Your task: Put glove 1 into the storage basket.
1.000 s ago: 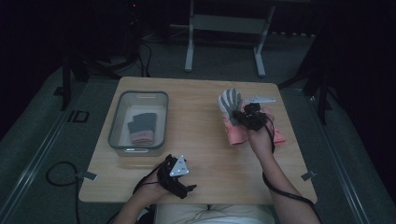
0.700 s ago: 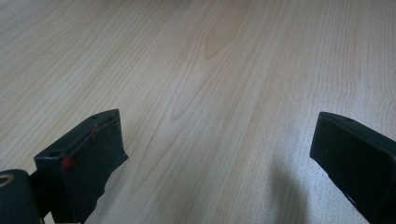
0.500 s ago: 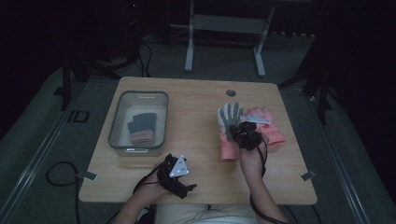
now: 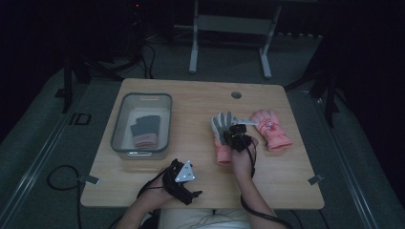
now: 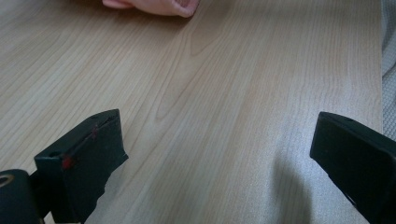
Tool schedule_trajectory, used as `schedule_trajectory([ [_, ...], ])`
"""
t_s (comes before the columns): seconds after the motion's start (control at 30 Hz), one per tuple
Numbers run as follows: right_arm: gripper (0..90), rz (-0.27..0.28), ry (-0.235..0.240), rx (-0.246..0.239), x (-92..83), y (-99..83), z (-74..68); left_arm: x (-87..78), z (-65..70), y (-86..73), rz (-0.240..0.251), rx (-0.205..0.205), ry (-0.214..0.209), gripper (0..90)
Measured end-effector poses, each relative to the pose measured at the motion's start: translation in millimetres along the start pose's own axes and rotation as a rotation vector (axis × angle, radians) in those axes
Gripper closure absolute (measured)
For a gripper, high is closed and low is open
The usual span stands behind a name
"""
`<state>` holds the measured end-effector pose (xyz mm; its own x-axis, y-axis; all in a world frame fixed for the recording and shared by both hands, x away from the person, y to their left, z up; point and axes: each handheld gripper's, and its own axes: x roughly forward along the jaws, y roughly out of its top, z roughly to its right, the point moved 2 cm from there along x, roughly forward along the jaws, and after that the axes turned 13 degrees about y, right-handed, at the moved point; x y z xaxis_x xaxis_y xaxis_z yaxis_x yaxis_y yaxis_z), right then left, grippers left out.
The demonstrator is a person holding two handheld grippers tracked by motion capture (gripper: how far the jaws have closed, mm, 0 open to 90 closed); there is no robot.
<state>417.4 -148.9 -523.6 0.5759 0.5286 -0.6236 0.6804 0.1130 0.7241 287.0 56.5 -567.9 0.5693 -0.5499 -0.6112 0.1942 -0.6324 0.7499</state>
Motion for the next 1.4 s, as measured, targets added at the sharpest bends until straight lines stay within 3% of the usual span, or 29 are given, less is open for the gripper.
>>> schedule_trajectory([
  [0.27,86.1,-0.051,-0.008,0.021,25.6,-7.3,1.6,-0.5,-0.3,-0.4,0.008,-0.008,-0.006,2.6],
  [0.43,82.7,-0.061,-0.015,0.008,28.1,-6.4,0.9,-0.5,0.0,-0.5,0.008,-0.007,-0.007,2.6],
  [0.63,75.8,0.000,0.021,-0.037,7.6,1.5,-4.8,0.1,-0.6,-1.0,0.006,-0.004,-0.008,2.6],
  [0.77,71.8,0.065,0.039,-0.110,-19.3,13.3,-0.4,-1.0,-0.4,-1.0,0.011,-0.007,-0.009,2.6],
  [0.87,72.1,0.098,0.047,-0.168,-40.8,20.2,15.2,-0.6,-0.8,-1.4,0.010,-0.005,-0.011,2.6],
  [0.93,74.0,0.104,0.008,-0.201,-53.6,22.8,31.4,-0.5,-1.2,-1.6,0.006,-0.008,-0.017,2.6],
  [0.97,73.9,0.118,0.029,-0.215,-59.6,24.0,39.8,-0.5,-1.3,-1.6,0.010,-0.011,-0.017,2.6],
  [1.03,73.6,0.109,0.001,-0.261,-69.2,26.1,57.5,-1.0,-1.0,-1.5,0.013,-0.013,-0.018,2.6],
  [1.1,71.9,0.108,0.009,-0.304,-77.6,27.7,75.2,-1.1,-0.5,-1.5,0.012,-0.010,-0.016,2.6],
  [1.27,70.0,0.072,-0.035,-0.331,-88.2,31.2,117.2,-0.8,-0.6,-1.8,0.012,-0.011,-0.013,2.6],
  [1.4,67.0,0.046,-0.061,-0.328,-90.5,36.3,142.1,-0.9,-0.8,-2.0,0.008,-0.012,-0.013,2.6],
])
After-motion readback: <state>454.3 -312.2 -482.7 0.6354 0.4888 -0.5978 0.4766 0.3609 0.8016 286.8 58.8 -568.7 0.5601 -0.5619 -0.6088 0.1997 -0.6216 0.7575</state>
